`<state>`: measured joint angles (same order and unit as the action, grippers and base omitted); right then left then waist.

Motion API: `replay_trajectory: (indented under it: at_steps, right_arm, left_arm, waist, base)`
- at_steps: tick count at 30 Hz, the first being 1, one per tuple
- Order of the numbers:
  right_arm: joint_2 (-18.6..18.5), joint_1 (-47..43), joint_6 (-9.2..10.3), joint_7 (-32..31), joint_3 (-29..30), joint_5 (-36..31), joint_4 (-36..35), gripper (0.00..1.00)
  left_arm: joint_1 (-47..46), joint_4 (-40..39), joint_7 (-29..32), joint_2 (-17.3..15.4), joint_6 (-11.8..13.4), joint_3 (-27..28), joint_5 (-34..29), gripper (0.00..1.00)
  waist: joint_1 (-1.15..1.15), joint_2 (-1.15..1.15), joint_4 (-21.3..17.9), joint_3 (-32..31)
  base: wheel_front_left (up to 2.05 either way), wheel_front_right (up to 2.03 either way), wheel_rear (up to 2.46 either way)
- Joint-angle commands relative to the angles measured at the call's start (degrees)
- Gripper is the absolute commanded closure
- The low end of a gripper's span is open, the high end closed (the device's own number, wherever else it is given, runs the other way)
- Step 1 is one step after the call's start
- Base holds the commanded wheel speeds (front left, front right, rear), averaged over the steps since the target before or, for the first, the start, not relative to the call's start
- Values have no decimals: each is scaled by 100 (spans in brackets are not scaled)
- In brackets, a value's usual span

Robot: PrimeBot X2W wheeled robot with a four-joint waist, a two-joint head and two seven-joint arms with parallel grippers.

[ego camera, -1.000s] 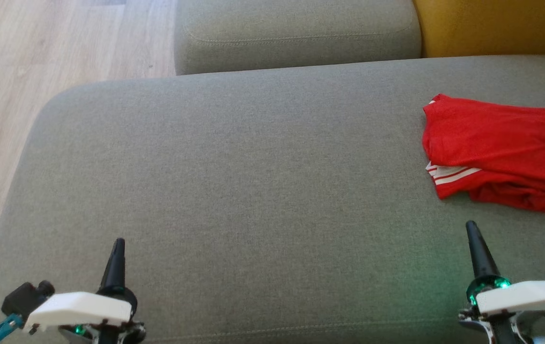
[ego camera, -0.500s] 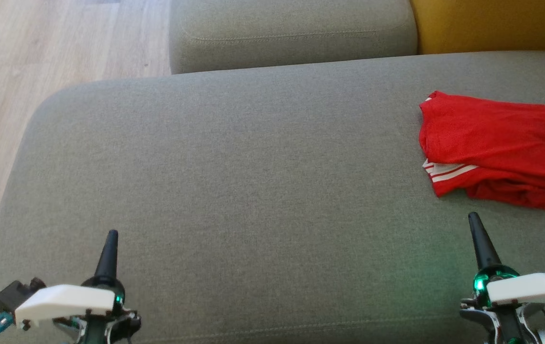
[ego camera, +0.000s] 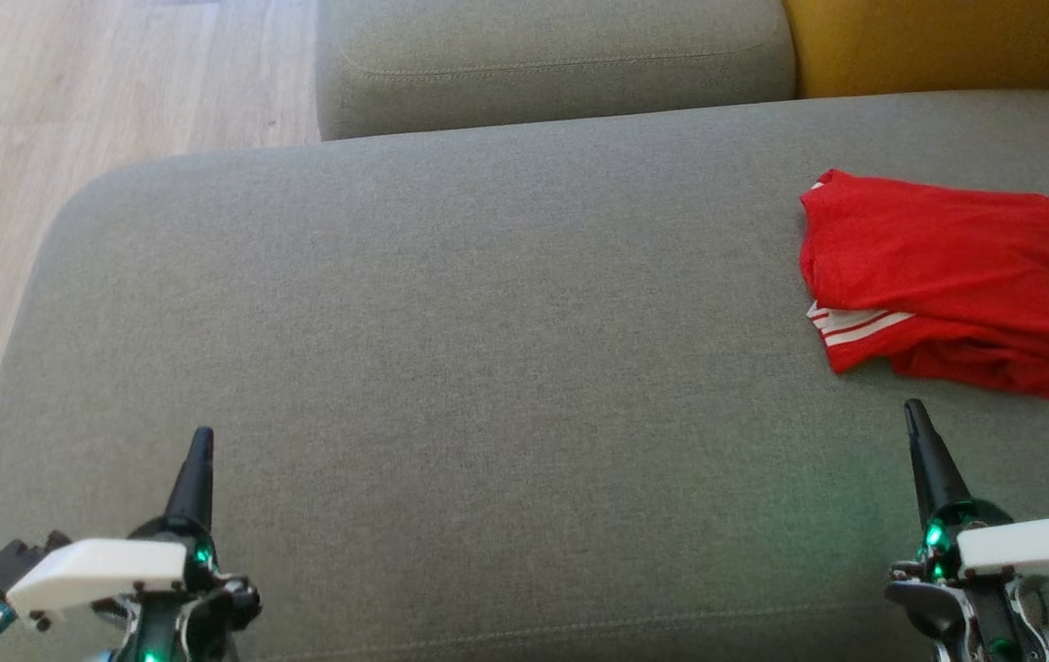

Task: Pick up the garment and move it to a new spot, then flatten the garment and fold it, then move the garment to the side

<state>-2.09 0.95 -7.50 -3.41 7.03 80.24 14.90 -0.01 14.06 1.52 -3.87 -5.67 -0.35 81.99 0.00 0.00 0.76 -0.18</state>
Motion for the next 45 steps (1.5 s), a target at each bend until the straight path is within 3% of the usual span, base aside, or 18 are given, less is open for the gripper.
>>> replay_trajectory:
  at_steps: [1,16,45]
  right_arm:
    - [-78,366,1,-70,-79,236,-164,100]
    - [-85,522,1,-304,-54,1191,-89,100]
    - [-83,523,1,-308,-50,1192,-88,100]
  left_arm:
    - [-398,-141,63,-85,-64,247,231,100]
    - [-598,-13,305,-72,-181,448,1211,100]
    - [-604,-8,362,-22,-181,519,1157,100]
  waist:
    - [0,0,-9,5]
    - [0,0,-75,36]
    - [0,0,-76,36]
  base:
    - [0,0,0]
    - [0,0,0]
    - [0,0,0]
